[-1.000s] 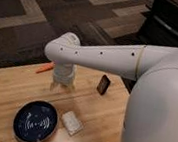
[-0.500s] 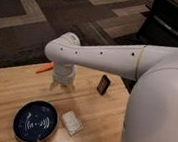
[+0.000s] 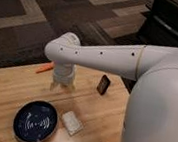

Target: Place the eraser in the ceramic cup

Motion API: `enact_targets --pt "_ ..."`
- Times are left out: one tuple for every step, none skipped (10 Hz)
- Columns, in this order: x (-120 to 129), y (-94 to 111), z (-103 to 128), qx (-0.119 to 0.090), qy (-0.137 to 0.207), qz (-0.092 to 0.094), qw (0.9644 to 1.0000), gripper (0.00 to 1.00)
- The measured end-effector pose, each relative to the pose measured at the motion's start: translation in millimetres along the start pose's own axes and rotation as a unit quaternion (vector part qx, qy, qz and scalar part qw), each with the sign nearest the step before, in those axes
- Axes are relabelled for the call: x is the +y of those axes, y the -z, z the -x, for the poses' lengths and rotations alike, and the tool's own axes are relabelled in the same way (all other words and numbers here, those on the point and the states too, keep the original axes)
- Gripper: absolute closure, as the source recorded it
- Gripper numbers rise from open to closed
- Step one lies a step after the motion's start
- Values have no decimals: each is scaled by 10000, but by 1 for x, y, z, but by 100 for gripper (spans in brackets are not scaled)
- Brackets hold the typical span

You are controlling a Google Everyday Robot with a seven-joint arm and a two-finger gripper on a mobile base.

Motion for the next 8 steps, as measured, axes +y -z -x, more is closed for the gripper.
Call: enact_targets --pt "0 0 0 0 0 0 10000 35" --pt "0 0 0 0 0 0 10000 35" --pt "0 0 0 -1 0 0 10000 35" --pt "0 0 0 -1 0 0 10000 35" --pt "0 0 0 -1 0 0 10000 35" --pt "0 0 0 -1 0 0 10000 35" --pt "0 0 0 -1 0 1 10000 35" --pt "0 0 0 -1 0 0 10000 35"
